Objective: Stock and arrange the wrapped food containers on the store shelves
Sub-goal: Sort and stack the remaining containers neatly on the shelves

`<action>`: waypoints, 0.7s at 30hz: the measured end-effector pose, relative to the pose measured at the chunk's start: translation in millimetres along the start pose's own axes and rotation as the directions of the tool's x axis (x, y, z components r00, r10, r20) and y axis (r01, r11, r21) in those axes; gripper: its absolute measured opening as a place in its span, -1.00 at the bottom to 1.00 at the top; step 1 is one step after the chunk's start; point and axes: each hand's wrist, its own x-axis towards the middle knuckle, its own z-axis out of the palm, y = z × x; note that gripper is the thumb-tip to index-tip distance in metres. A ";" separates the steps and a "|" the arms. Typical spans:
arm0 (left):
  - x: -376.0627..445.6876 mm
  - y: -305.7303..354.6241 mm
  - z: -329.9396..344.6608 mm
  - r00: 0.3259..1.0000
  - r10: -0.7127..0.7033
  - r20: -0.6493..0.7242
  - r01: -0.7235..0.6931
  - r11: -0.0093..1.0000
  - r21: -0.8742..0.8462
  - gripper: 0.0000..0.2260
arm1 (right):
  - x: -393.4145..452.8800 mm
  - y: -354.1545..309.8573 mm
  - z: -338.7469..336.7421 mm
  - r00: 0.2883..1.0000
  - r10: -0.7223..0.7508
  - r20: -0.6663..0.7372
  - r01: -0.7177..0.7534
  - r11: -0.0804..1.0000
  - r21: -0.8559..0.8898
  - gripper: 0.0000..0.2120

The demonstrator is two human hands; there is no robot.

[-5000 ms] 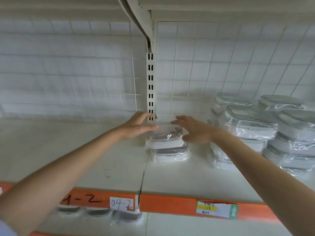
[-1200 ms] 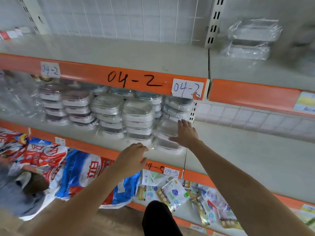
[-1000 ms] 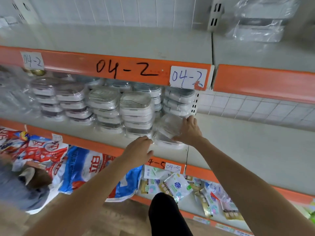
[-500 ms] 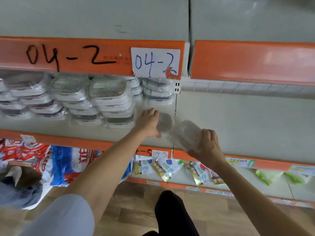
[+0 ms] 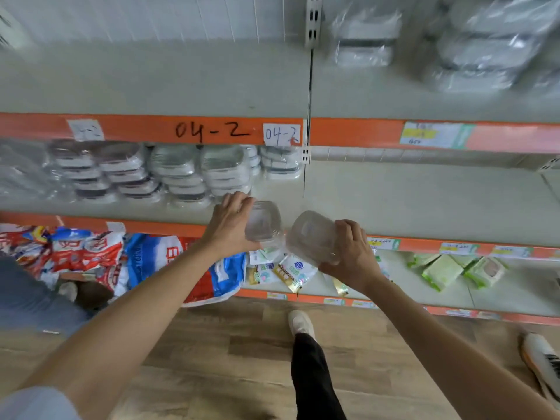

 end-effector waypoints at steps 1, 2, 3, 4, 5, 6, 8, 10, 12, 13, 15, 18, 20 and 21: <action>-10.2 0.3 -15.1 0.999 0.017 -0.039 -0.017 1.000 0.000 -0.11 | -5.8 -9.6 -12.1 1.000 -0.016 -0.017 0.016 1.000 0.005 -0.19; -18.7 0.8 -29.5 0.996 0.035 -0.080 -0.035 0.999 0.001 -0.12 | -11.0 -18.2 -24.2 0.999 -0.030 -0.037 0.031 0.999 0.015 -0.18; -25.9 2.0 -43.3 0.991 0.055 -0.118 -0.055 0.998 0.007 -0.12 | -15.9 -26.0 -35.9 0.997 -0.046 -0.056 0.047 0.999 0.025 -0.18; -29.6 5.1 -57.9 0.986 0.077 -0.148 -0.075 0.997 0.018 -0.12 | -19.0 -33.7 -49.6 0.995 -0.067 -0.074 0.069 0.997 0.028 -0.18; -30.6 7.3 -68.4 0.982 0.092 -0.167 -0.088 0.996 0.029 -0.10 | -19.6 -38.7 -60.3 0.993 -0.078 -0.084 0.081 0.996 0.030 -0.18; -28.9 11.2 -82.9 0.973 0.107 -0.205 -0.101 0.994 0.041 -0.09 | -18.6 -45.2 -75.0 0.991 -0.087 -0.105 0.090 0.996 0.026 -0.18; -20.3 19.2 -112.3 0.936 0.127 -0.329 -0.121 0.992 0.040 -0.11 | -10.5 -55.2 -104.5 0.983 -0.099 -0.154 0.105 0.994 0.034 -0.18; -5.1 25.6 -138.4 0.886 0.118 -0.449 -0.134 0.991 -0.004 -0.18 | 3.0 -62.3 -132.6 0.979 -0.087 -0.185 0.100 0.993 0.063 -0.16; 13.3 29.5 -157.4 0.869 0.069 -0.489 -0.120 0.990 -0.075 -0.23 | 17.3 -66.8 -156.2 0.978 -0.080 -0.190 0.095 0.993 0.068 -0.16; 23.1 30.2 -163.2 0.878 0.040 -0.476 -0.106 0.988 -0.113 -0.25 | 25.7 -67.5 -164.7 0.977 -0.095 -0.189 0.107 0.993 0.052 -0.15; 45.4 28.7 -167.9 0.910 0.016 -0.414 -0.083 0.986 -0.145 -0.24 | 45.1 -67.6 -178.5 0.974 -0.132 -0.186 0.138 0.990 0.016 -0.13; 84.3 20.8 -172.1 0.945 0.009 -0.326 -0.065 0.985 -0.160 -0.21 | 82.7 -69.8 -196.6 0.967 -0.168 -0.189 0.166 0.986 -0.026 -0.10; 112.8 14.6 -175.7 0.953 -0.006 -0.302 -0.053 0.981 -0.188 -0.20 | 112.8 -70.6 -206.7 0.965 -0.188 -0.184 0.179 0.982 -0.063 -0.08; 126.2 12.5 -176.4 0.957 -0.017 -0.290 -0.043 0.979 -0.199 -0.19 | 127.7 -70.3 -210.8 0.968 -0.191 -0.166 0.179 0.980 -0.085 -0.08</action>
